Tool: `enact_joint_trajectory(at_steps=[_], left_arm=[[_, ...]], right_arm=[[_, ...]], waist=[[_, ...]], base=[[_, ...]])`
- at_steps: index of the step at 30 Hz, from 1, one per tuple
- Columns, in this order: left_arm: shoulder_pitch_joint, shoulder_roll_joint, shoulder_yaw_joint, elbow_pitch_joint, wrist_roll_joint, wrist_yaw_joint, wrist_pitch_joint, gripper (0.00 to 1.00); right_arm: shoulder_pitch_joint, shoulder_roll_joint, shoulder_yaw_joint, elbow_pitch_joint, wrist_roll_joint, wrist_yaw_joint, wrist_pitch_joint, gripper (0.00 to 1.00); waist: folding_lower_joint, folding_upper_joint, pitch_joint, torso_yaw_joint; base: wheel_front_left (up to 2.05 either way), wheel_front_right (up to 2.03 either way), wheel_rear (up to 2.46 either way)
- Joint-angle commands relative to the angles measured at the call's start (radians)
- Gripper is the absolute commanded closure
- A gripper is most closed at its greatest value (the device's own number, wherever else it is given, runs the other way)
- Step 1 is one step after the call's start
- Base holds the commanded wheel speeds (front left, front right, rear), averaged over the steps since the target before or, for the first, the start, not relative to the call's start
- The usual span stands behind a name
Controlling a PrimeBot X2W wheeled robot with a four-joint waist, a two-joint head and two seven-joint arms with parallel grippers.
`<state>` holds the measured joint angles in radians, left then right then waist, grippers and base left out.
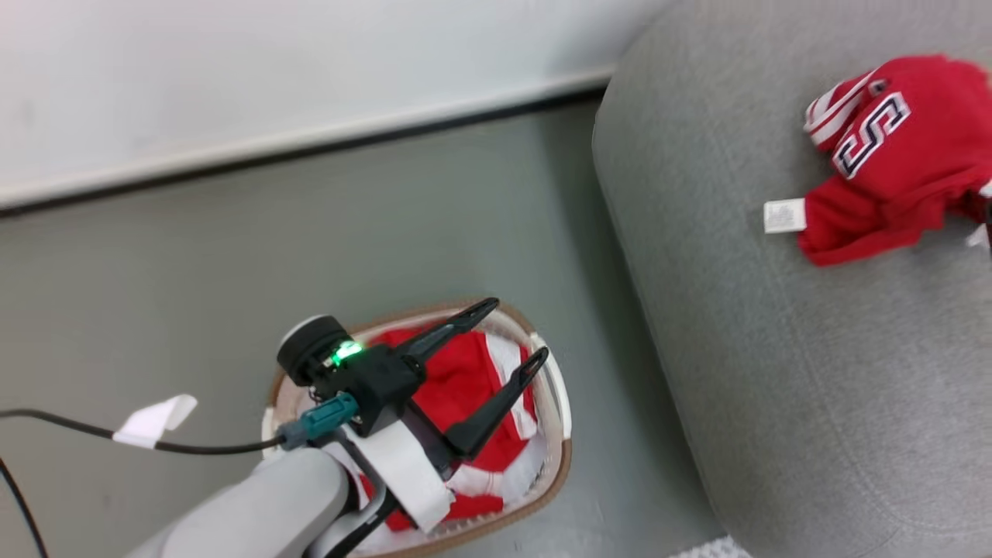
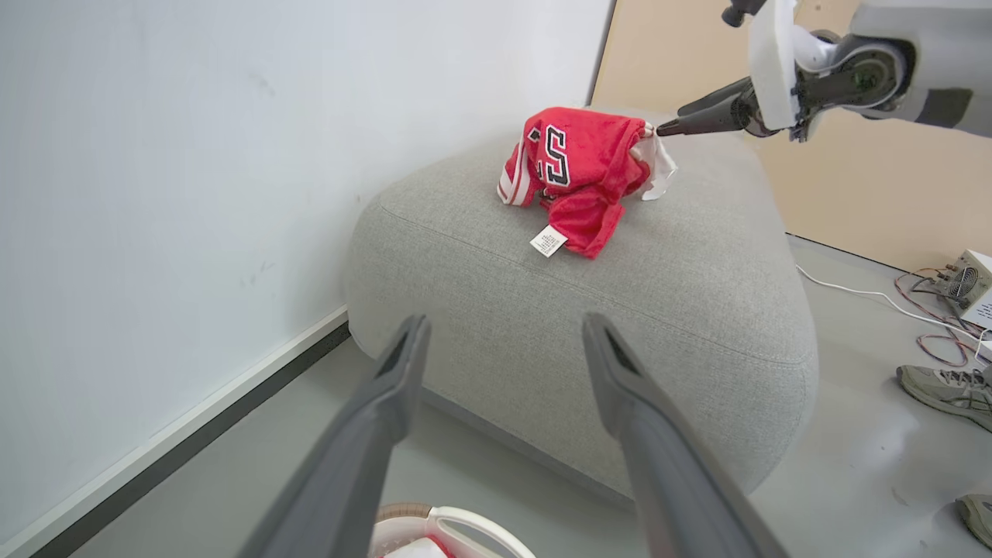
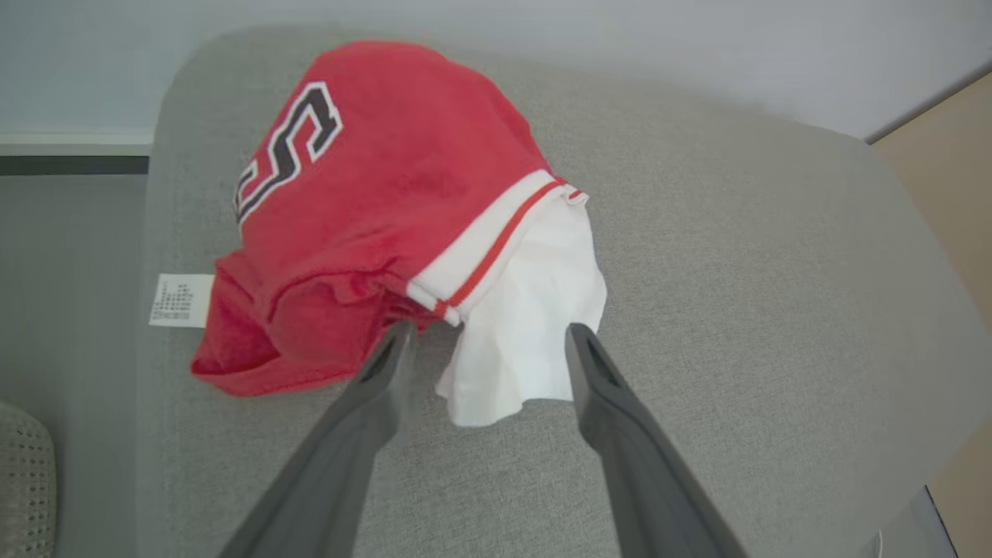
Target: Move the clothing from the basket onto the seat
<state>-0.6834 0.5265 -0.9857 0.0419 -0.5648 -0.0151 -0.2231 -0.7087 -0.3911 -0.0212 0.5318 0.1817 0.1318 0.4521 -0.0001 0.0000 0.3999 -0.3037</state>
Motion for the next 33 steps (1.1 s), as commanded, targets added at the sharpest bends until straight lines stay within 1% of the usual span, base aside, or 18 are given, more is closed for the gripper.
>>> enact_joint_trajectory(at_steps=[1, 5, 9, 12, 15, 18, 20, 22, 25, 27, 30, 31, 33], left_arm=[[0.016, -0.007, 0.001, 0.009, -0.006, 0.004, -0.011, 0.0], [0.036, -0.044, 0.012, 0.045, -0.029, 0.015, -0.021, 0.0], [0.064, -0.07, 0.044, 0.078, -0.058, 0.039, -0.033, 0.0], [0.088, -0.084, 0.079, 0.101, -0.077, 0.058, -0.037, 0.0], [0.109, -0.073, 0.123, 0.117, -0.097, 0.079, -0.041, 0.0], [0.134, -0.058, 0.17, 0.129, -0.117, 0.098, -0.041, 0.0], [0.156, -0.047, 0.211, 0.134, -0.121, 0.115, -0.041, 0.0], [0.19, -0.051, 0.269, 0.129, -0.135, 0.133, -0.042, 0.0], [0.261, -0.044, 0.35, 0.134, -0.134, 0.161, -0.041, 0.0], [0.302, -0.052, 0.401, 0.135, -0.128, 0.173, -0.041, 0.0], [0.369, -0.072, 0.475, 0.138, -0.114, 0.183, -0.041, 0.0], [0.396, -0.083, 0.499, 0.14, -0.124, 0.175, -0.041, 0.0], [0.434, -0.097, 0.559, 0.143, -0.111, 0.176, -0.041, 0.0]], right_arm=[[0.03, -0.005, 0.015, -0.025, 0.018, -0.002, 0.003, 0.0], [0.077, -0.051, 0.062, -0.157, 0.067, -0.002, 0.01, 0.0], [0.123, -0.055, 0.087, -0.279, 0.126, -0.002, -0.001, 0.0], [0.151, -0.05, 0.086, -0.354, 0.166, -0.002, -0.033, 0.0], [0.183, -0.009, 0.053, -0.419, 0.194, -0.002, -0.098, 0.0], [0.228, 0.058, 0.013, -0.472, 0.216, -0.002, -0.167, 0.0], [0.268, 0.095, 0.002, -0.503, 0.205, -0.002, -0.207, 0.0], [0.31, 0.134, 0.003, -0.517, 0.206, -0.002, -0.24, 0.0], [0.367, 0.183, 0.029, -0.526, 0.207, -0.002, -0.283, 0.0], [0.409, 0.215, 0.04, -0.526, 0.196, -0.002, -0.319, 0.0], [0.463, 0.241, 0.058, -0.503, 0.199, -0.002, -0.382, 0.0], [0.48, 0.254, 0.068, -0.498, 0.195, -0.002, -0.41, 0.0], [0.519, 0.265, 0.076, -0.475, 0.188, -0.002, -0.466, 0.0]], waist=[[0.0001, 0.0, -0.071, 0.005], [0.0001, 0.0, -0.153, 0.014], [0.0001, 0.0, -0.233, 0.028], [0.0001, 0.0, -0.285, 0.049], [0.0001, 0.0, -0.319, 0.07], [0.0001, 0.0, -0.345, 0.097], [0.0001, 0.0, -0.361, 0.115], [0.0001, 0.0, -0.381, 0.13], [0.0001, 0.0, -0.401, 0.147], [0.0001, 0.0, -0.411, 0.162], [0.0001, 0.0, -0.421, 0.184], [0.0001, 0.0, -0.424, 0.19], [0.0001, 0.0, -0.43, 0.202]], base=[[0.0, 0.0, 0.0], [0.0, 0.0, 0.0], [0.0, 0.0, 0.0], [0.0, 0.0, 0.0], [0.0, 0.0, 0.0], [0.0, 0.0, 0.0], [0.0, 0.0, 0.0], [0.0, 0.0, 0.0], [0.0, 0.0, 0.0], [0.0, 0.0, 0.0], [0.0, 0.0, 0.0], [0.0, 0.0, 0.0], [0.0, 0.0, 0.0]])
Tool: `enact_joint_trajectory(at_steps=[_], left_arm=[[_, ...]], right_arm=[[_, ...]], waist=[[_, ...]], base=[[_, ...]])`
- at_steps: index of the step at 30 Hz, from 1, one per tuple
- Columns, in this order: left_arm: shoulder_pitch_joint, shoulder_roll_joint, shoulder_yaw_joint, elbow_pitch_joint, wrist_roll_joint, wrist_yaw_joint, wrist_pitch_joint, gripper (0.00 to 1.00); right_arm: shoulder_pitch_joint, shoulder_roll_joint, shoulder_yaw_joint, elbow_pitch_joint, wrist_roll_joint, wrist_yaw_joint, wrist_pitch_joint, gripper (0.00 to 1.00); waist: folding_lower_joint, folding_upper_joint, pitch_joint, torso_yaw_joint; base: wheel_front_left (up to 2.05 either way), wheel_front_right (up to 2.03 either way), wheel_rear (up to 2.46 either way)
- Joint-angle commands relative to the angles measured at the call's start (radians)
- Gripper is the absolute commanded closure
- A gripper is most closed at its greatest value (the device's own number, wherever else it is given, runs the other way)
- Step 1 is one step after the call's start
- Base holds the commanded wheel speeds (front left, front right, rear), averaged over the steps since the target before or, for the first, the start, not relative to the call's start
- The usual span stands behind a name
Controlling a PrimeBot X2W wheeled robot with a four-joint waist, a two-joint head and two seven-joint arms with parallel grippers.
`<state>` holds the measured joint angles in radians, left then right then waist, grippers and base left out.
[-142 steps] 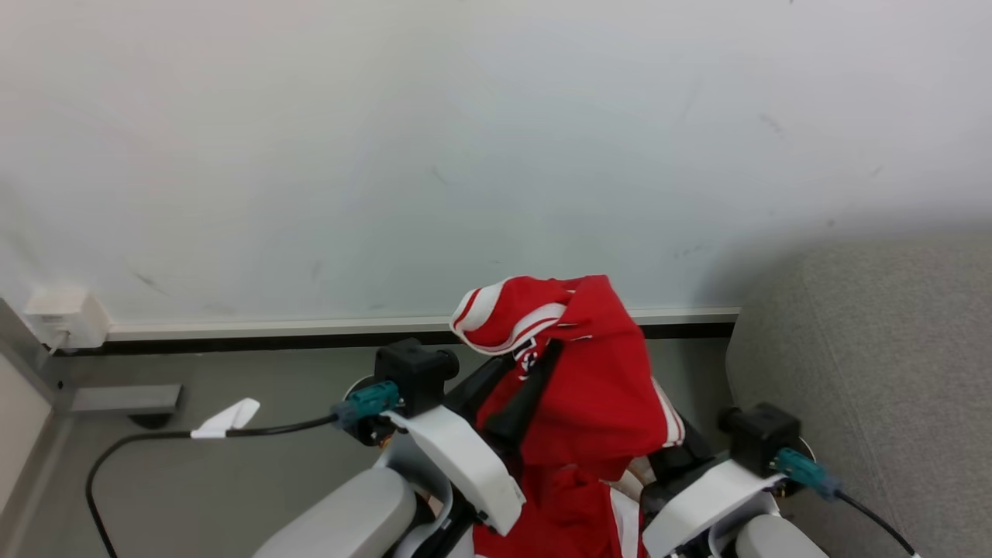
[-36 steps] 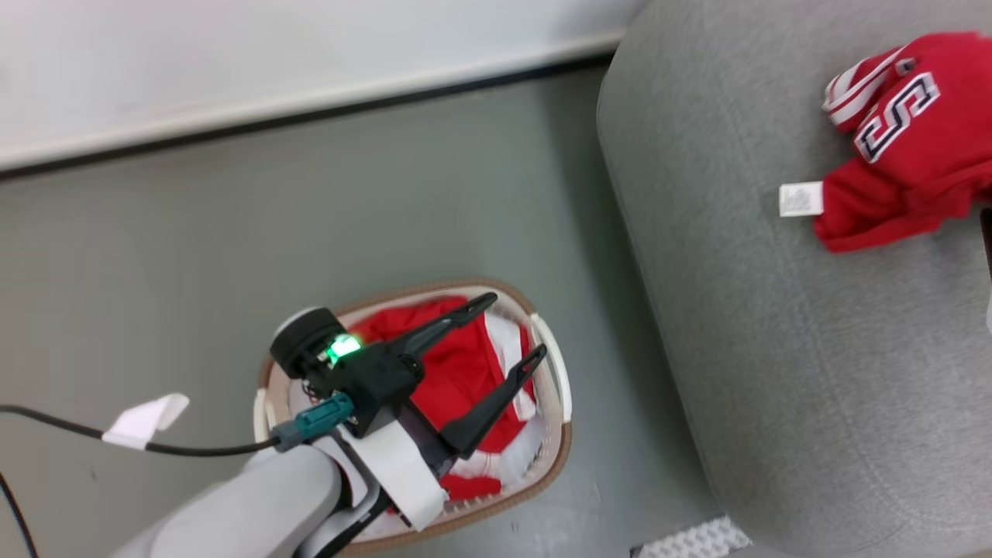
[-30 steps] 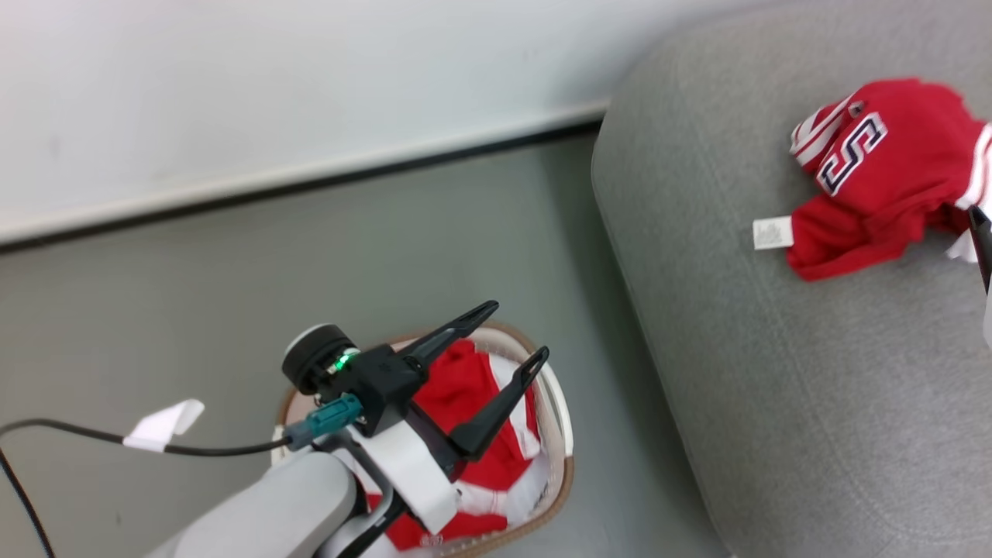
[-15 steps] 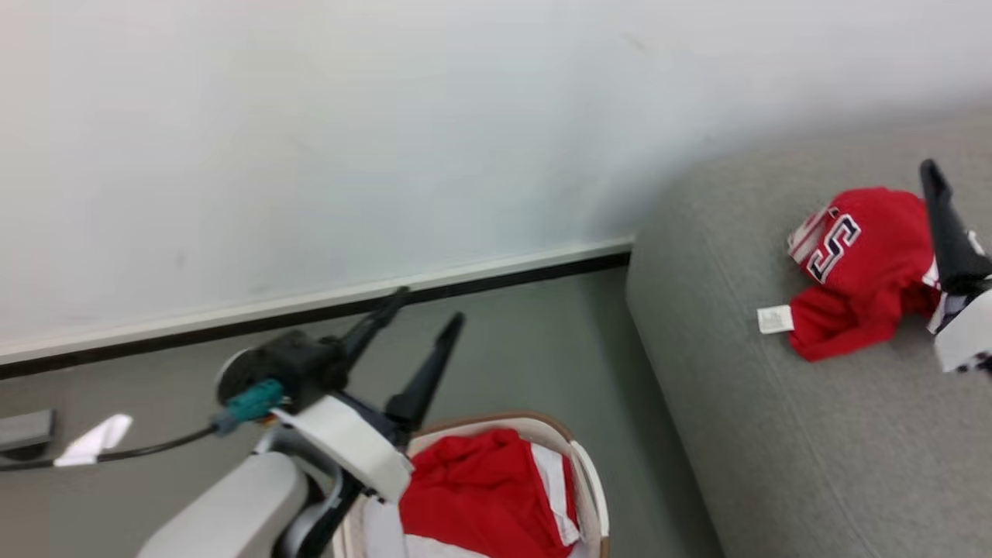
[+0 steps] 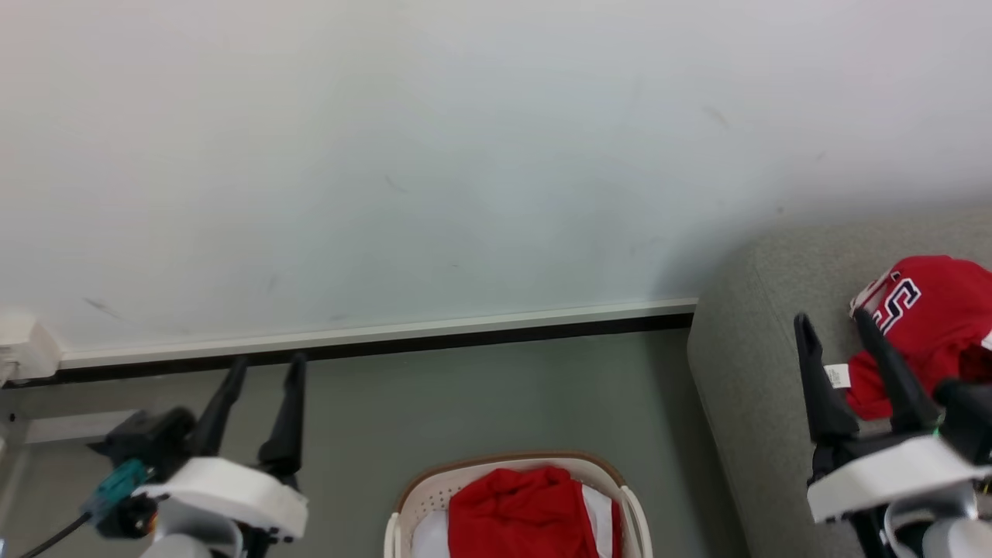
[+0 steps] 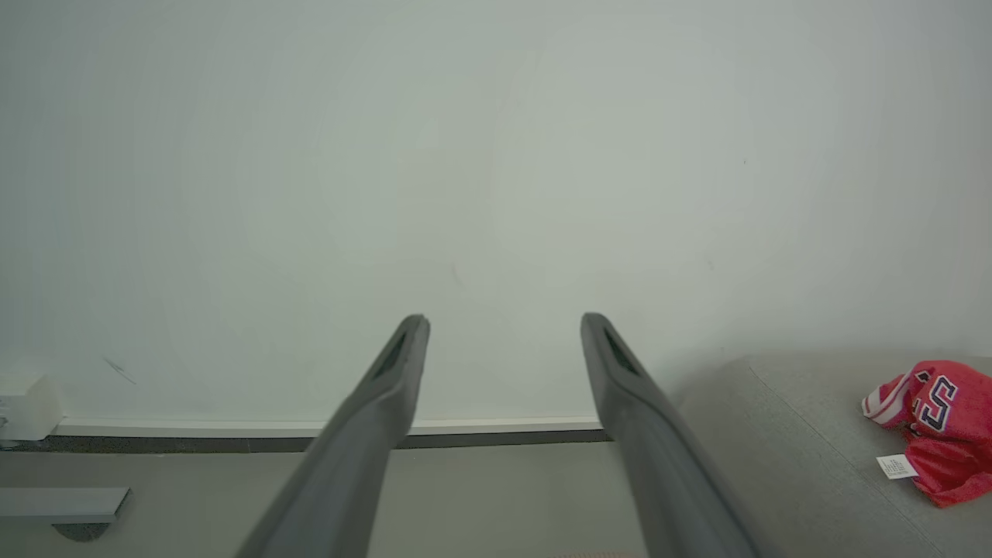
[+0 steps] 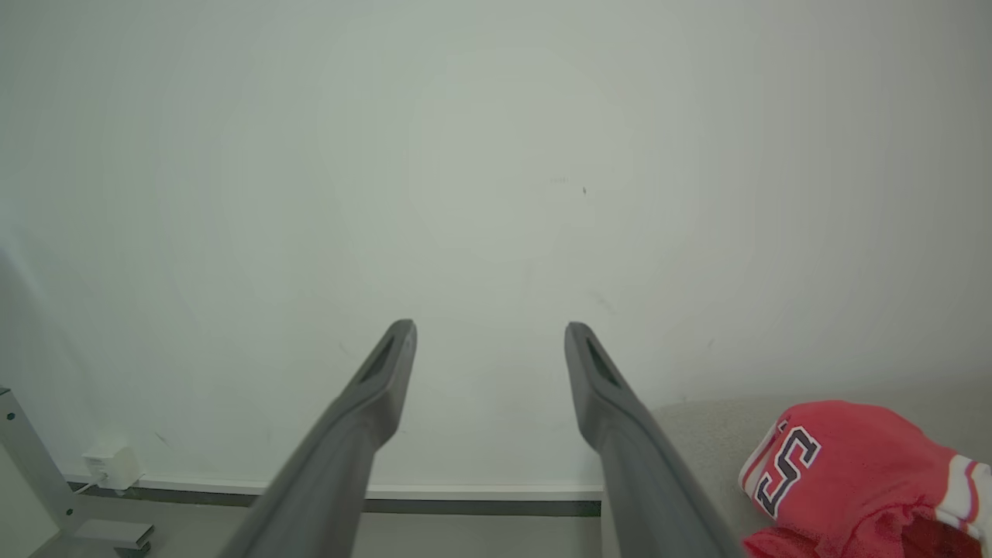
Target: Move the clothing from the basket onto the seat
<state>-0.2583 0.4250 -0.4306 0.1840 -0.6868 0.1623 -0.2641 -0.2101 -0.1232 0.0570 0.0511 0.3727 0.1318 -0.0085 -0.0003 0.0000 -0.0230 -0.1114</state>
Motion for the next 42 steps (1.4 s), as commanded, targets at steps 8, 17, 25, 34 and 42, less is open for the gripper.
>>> enact_joint_trajectory(at_steps=[8, 17, 25, 34, 42], left_arm=[[0.164, -0.067, 0.165, -0.02, 0.161, -0.006, 0.0, 0.0], [0.277, -0.189, 0.299, -0.009, 0.288, -0.081, 0.0, 0.0], [0.26, -0.246, 0.376, 0.028, 0.356, -0.157, 0.0, 0.0], [0.249, -0.294, 0.433, 0.049, 0.415, -0.207, 0.0, 0.0], [0.244, -0.319, 0.472, 0.06, 0.449, -0.239, 0.0, 0.0]], right_arm=[[0.137, 0.027, 0.039, 0.101, -0.033, -0.002, -0.203, 0.0], [0.183, 0.049, 0.061, 0.21, -0.08, -0.002, -0.257, 0.0], [0.133, 0.068, 0.056, 0.218, -0.117, -0.002, -0.257, 0.0], [0.132, 0.071, 0.057, 0.215, -0.124, -0.002, -0.257, 0.0], [0.12, 0.072, 0.058, 0.219, -0.121, -0.002, -0.257, 0.0]], waist=[[0.0003, 0.0, -0.023, 0.04], [0.0003, 0.0, -0.023, 0.051], [0.0003, 0.0, -0.02, 0.046], [0.0003, 0.0, -0.02, 0.043], [0.0003, 0.0, -0.017, 0.035]], base=[[0.0, 0.0, 0.0], [0.0, 0.0, 0.0], [0.0, 0.0, 0.0], [0.0, 0.0, 0.0], [0.0, 0.0, 0.0]])
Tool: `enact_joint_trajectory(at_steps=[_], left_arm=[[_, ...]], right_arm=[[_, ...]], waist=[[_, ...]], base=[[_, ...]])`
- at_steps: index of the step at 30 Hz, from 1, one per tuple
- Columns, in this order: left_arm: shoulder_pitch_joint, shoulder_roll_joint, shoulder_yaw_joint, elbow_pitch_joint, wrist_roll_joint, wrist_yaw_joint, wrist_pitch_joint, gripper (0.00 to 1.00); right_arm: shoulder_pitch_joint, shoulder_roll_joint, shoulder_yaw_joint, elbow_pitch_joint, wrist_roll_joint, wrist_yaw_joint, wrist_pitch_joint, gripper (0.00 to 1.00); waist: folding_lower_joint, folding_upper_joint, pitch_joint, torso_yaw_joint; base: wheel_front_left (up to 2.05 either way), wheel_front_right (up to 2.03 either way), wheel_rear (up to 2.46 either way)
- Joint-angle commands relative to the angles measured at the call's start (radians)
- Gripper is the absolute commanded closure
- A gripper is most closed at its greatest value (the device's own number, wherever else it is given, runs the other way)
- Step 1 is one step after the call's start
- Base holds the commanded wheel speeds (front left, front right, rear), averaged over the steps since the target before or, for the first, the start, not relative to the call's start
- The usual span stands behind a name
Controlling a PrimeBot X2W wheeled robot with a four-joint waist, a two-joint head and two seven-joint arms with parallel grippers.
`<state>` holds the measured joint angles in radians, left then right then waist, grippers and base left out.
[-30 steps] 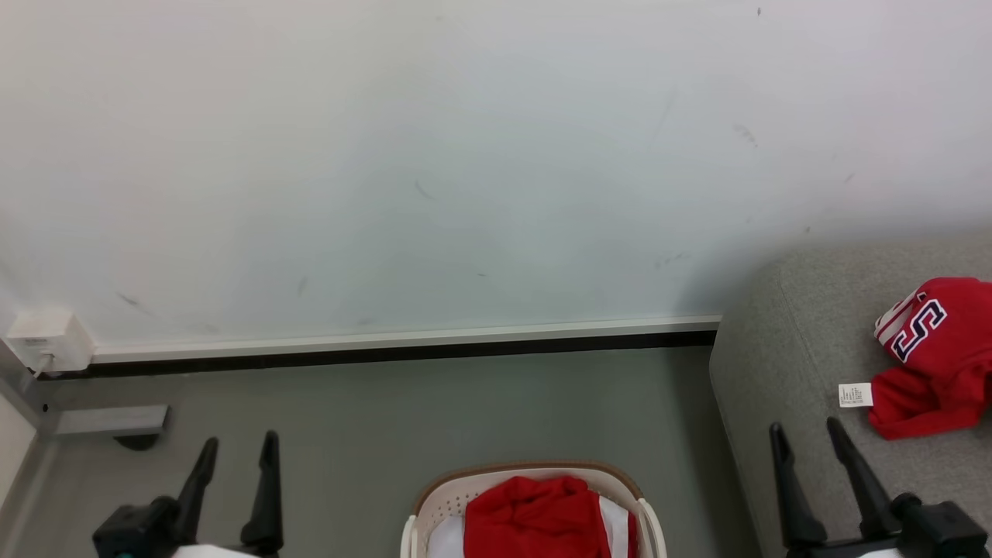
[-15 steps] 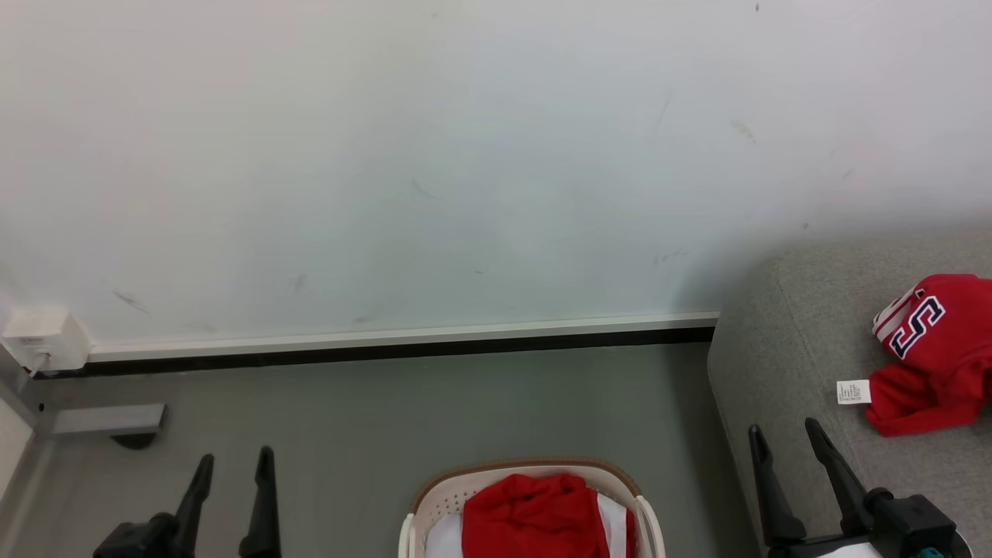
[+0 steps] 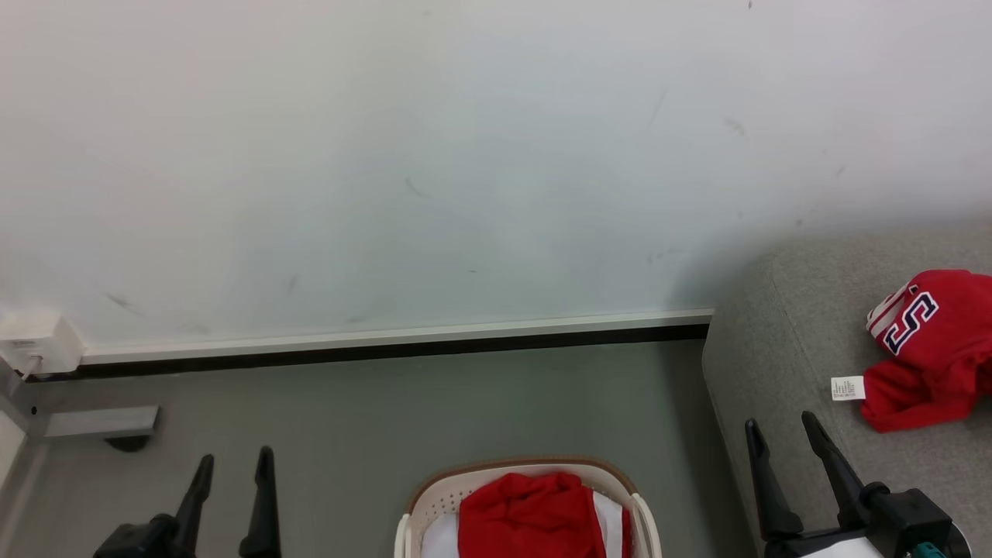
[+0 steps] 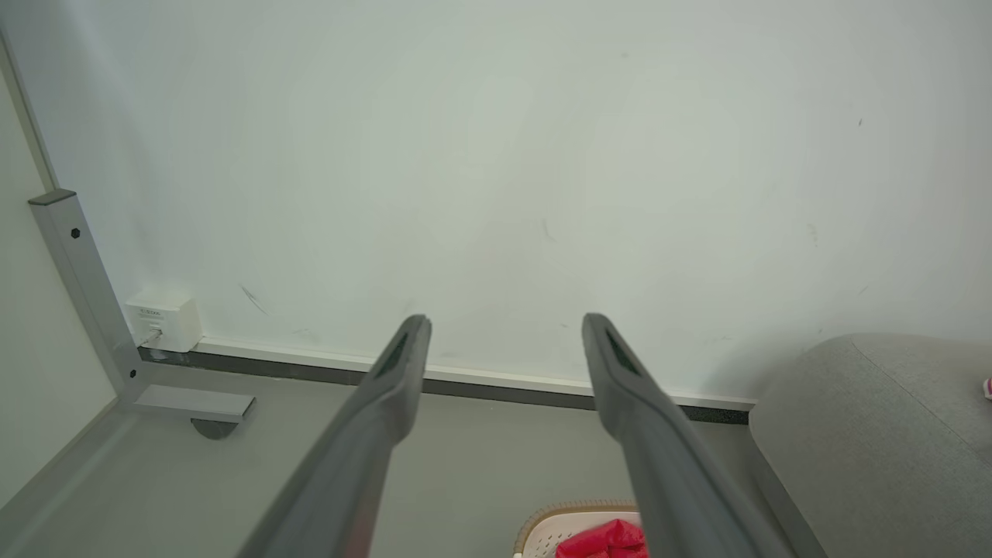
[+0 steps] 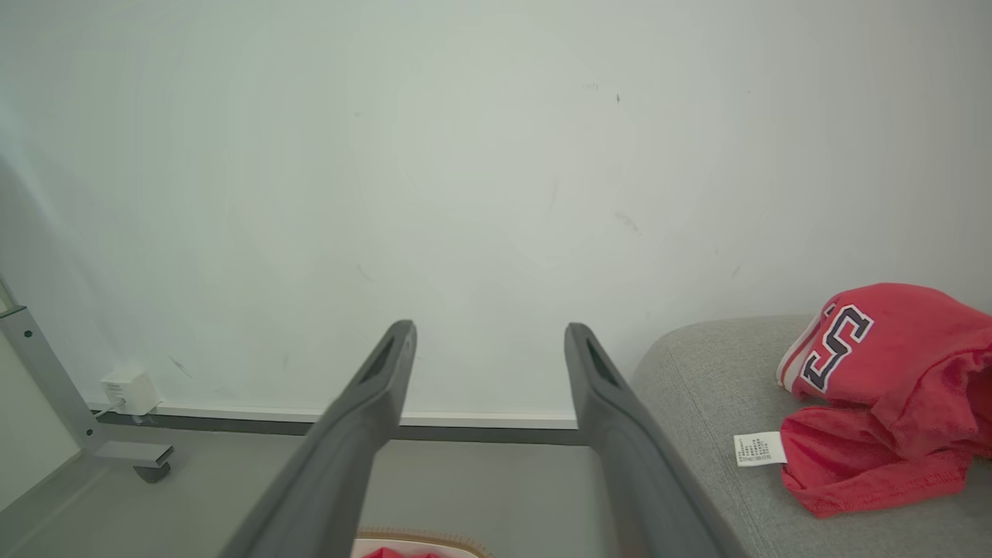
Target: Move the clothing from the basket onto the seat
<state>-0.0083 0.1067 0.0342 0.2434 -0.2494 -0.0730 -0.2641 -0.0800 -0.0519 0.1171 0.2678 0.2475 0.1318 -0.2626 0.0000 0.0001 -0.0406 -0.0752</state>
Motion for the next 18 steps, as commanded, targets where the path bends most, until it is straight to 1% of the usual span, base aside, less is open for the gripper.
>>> enact_joint_trajectory(at_steps=[1, 12, 18], left_arm=[[-0.006, -0.004, 0.009, 0.002, 0.017, -0.007, 0.0, 0.0], [-0.009, -0.022, 0.032, 0.0, 0.041, -0.028, 0.0, 0.0], [-0.037, -0.027, 0.012, 0.013, 0.052, -0.042, 0.0, 0.0]], right_arm=[[-0.011, 0.001, -0.002, 0.003, 0.004, -0.002, -0.003, 0.0], [-0.026, 0.001, 0.001, -0.006, 0.0, -0.002, -0.002, 0.0], [-0.058, 0.001, -0.01, -0.025, -0.006, -0.002, -0.002, 0.0]], waist=[[0.0, -0.0001, 0.001, -0.003], [0.0, -0.0001, 0.011, -0.04], [0.0, -0.0001, 0.036, -0.077]], base=[[0.0, 0.0, 0.0], [0.0, 0.0, 0.0], [0.0, 0.0, 0.0]])
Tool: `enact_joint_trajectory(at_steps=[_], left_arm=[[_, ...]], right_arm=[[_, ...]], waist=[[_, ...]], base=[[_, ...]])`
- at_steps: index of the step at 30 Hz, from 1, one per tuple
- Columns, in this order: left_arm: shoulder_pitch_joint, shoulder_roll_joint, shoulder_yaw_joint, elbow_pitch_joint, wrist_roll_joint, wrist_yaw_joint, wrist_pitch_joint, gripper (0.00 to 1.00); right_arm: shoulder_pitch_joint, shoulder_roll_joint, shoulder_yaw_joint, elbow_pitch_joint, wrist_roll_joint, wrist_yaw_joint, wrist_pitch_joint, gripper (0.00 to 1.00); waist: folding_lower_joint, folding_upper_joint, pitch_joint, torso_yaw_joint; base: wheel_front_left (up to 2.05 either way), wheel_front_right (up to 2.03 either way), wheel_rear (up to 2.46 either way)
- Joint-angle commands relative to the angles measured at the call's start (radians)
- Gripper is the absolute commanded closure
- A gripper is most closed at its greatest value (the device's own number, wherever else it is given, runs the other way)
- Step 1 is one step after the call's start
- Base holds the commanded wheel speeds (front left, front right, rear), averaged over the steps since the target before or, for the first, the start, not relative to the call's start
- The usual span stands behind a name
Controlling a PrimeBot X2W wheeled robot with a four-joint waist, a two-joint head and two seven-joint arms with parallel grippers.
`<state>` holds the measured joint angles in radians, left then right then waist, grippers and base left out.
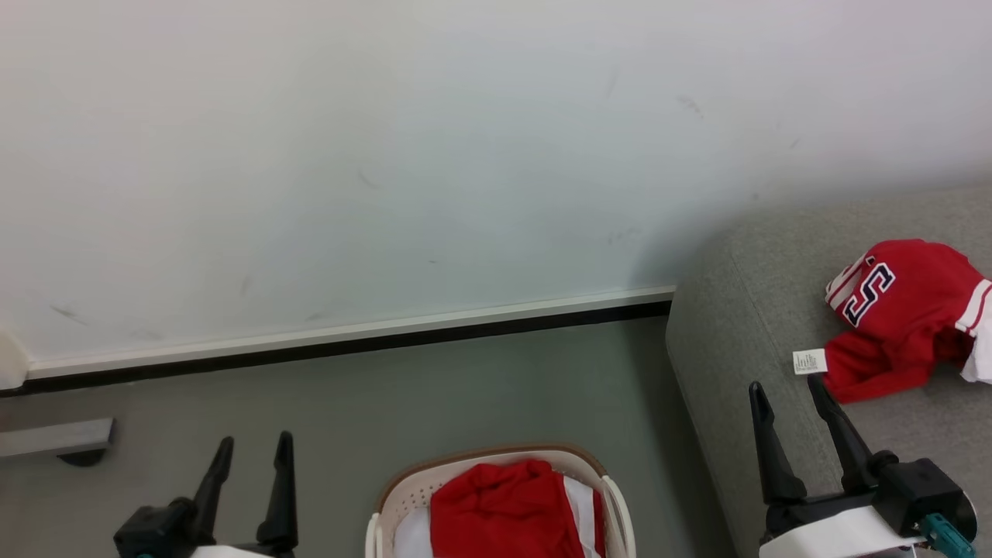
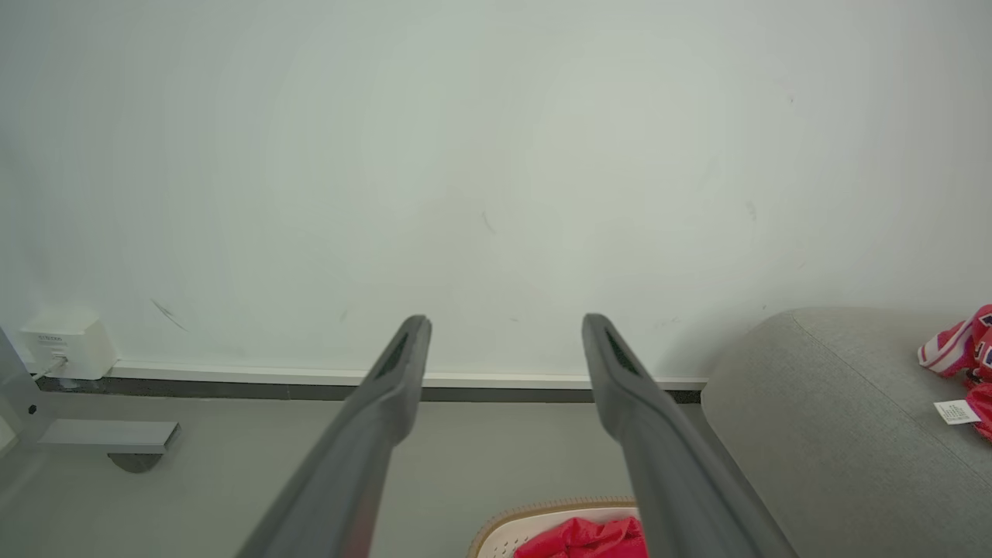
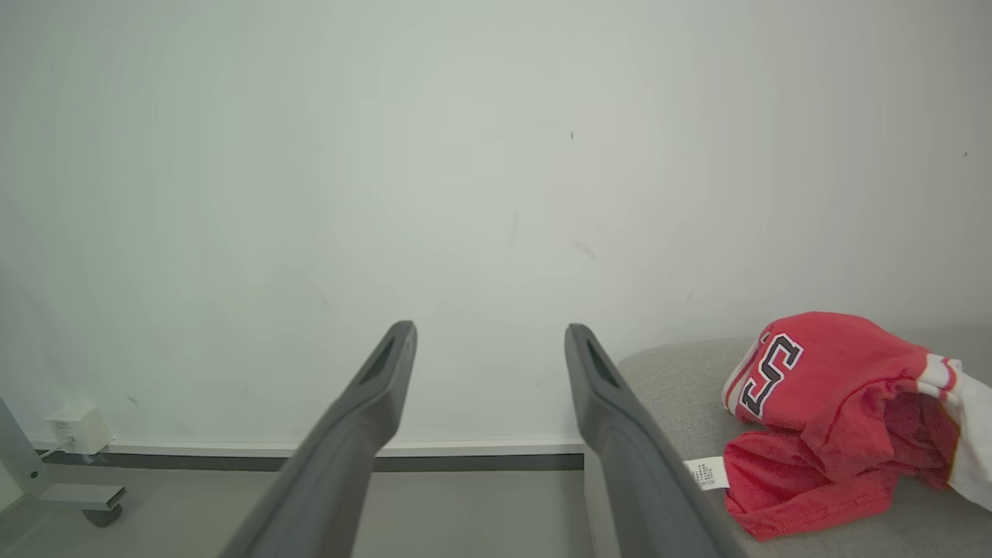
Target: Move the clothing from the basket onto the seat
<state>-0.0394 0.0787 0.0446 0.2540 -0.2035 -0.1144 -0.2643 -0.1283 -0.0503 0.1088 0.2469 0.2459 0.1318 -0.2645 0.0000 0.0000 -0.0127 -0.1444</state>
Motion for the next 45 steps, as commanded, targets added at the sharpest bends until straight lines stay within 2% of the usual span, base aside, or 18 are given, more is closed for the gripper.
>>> enact_joint_trajectory(at_steps=[1, 5, 11, 14, 24, 33, 39, 45], left_arm=[[-0.013, 0.001, -0.003, 0.006, 0.007, -0.003, 0.0, 0.0], [-0.045, 0.012, -0.024, 0.023, 0.003, -0.009, 0.0, 0.0], [-0.116, 0.062, -0.079, 0.03, -0.01, -0.016, 0.0, 0.0], [-0.156, 0.104, -0.121, 0.035, -0.023, -0.016, 0.0, 0.0], [-0.307, 0.286, -0.362, 0.057, -0.094, -0.015, 0.043, 0.0], [-0.458, 0.397, -0.552, 0.08, -0.126, -0.015, 0.127, 0.0], [-0.548, 0.438, -0.655, 0.125, -0.122, -0.015, 0.178, 0.0], [-0.641, 0.435, -0.756, 0.183, -0.135, -0.015, 0.257, 0.0]], right_arm=[[-0.018, -0.001, -0.001, -0.006, -0.006, -0.002, 0.0, 0.0], [-0.053, -0.001, -0.004, -0.021, -0.007, -0.002, 0.0, 0.0], [-0.121, -0.001, 0.012, -0.064, -0.007, -0.002, 0.0, 0.0], [-0.158, -0.001, 0.014, -0.095, -0.01, -0.002, 0.0, 0.0], [-0.256, 0.0, -0.036, -0.243, 0.006, -0.002, 0.0, 0.0], [-0.309, 0.0, -0.082, -0.374, 0.031, -0.002, 0.001, 0.0], [-0.35, 0.0, -0.092, -0.422, 0.059, -0.002, 0.001, 0.0], [-0.376, 0.0, -0.09, -0.456, 0.085, -0.002, 0.0, 0.0]], waist=[[0.0, 0.0, 0.015, -0.017], [0.0, 0.0, 0.055, -0.056], [0.0, 0.0, 0.172, -0.11], [0.0, 0.0, 0.239, -0.136], [0.0, 0.0, 0.446, -0.207], [0.0, 0.0, 0.635, -0.245], [0.0, 0.0, 0.712, -0.267], [0.0, 0.0, 0.763, -0.281]], base=[[0.0, 0.0, 0.0], [0.0, 0.0, 0.0], [0.0, 0.0, 0.0], [0.0, 0.0, 0.0], [0.0, 0.0, 0.0], [0.0, 0.0, 0.0], [0.0, 0.0, 0.0], [0.0, 0.0, 0.0]])
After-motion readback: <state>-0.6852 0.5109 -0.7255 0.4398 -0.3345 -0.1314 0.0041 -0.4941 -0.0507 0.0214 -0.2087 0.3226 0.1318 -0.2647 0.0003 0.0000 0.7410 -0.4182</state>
